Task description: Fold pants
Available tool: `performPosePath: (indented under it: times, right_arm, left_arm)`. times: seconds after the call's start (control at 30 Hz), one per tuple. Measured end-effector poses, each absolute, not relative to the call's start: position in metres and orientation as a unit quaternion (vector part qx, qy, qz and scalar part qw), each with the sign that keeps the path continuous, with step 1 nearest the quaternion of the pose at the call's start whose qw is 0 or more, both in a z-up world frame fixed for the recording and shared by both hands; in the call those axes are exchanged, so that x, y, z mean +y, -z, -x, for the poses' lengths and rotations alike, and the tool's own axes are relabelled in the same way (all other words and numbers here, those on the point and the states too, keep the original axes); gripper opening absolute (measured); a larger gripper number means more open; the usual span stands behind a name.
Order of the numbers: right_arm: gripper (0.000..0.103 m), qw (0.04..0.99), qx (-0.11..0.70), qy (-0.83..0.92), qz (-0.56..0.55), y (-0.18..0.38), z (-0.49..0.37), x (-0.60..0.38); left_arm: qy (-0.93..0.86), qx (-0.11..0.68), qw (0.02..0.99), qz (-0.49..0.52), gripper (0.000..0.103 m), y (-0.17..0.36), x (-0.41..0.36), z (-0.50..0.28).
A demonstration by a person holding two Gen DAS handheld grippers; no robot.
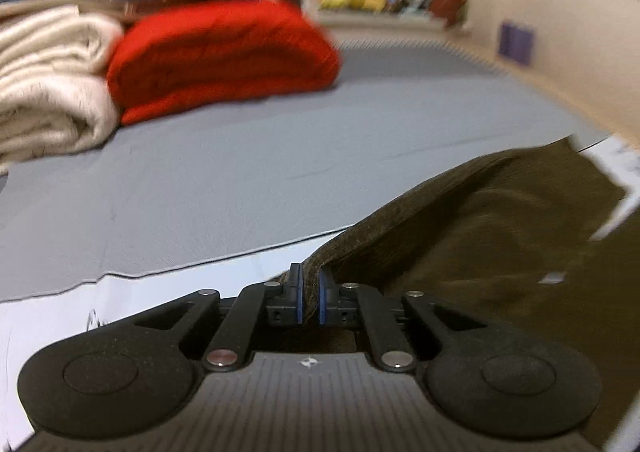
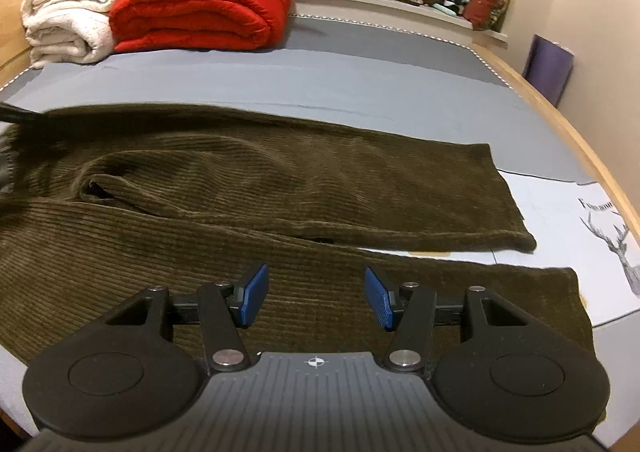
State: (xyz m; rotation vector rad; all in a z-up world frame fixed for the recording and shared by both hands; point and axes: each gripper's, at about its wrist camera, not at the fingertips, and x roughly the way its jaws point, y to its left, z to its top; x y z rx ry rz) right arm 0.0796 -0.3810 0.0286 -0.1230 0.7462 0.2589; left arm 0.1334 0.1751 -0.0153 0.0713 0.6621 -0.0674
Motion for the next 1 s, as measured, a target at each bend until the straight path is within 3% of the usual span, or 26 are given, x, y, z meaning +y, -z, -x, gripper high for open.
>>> performPosePath:
  times: [0.13,0.27,0.33,0.43,0.57,0.73,1.0]
  right_arm:
    - [0.056,0.923,0.365,-0.107,0.065,-0.026,-0.066,-0.382]
    - [0.056,0.924,0.36,-0.097,0.083,-0.024,-0.046,-0.378]
    - [0.056,0.926,0.355,-0.093,0.087,-0.025,-0.037,-0.375]
    - [0.056,0.927,0.348,-0.099,0.097,-0.025,-0.027,-0.371]
    - [0.056,0.928,0.338,-0.102,0.117,-0.023,-0.023,-0.366]
    - [0.056,0.931,0.352,-0.082,0.058,-0.026,-0.033,-0.379]
    - [0.056,0.928,0.358,-0.064,-0.078,-0.031,-0.046,-0.411]
  left_arm:
    - [0.055,0.309,0.95,0.013,0.006,0.011,0.141,-0.046]
    - [0.041,0.353,0.926,0.13,0.01,0.054,0.13,0.004]
    - [0.017,0.407,0.893,0.191,0.011,0.072,0.136,0.012]
    - [0.022,0.403,0.863,0.303,0.021,0.077,0.163,0.02]
    - [0.02,0.421,0.809,0.41,0.028,0.096,0.185,0.021]
    - [-0.031,0.447,0.786,0.425,0.039,0.117,0.195,0.008]
    - [-0.091,0.419,0.786,0.446,0.04,0.124,0.211,-0.003]
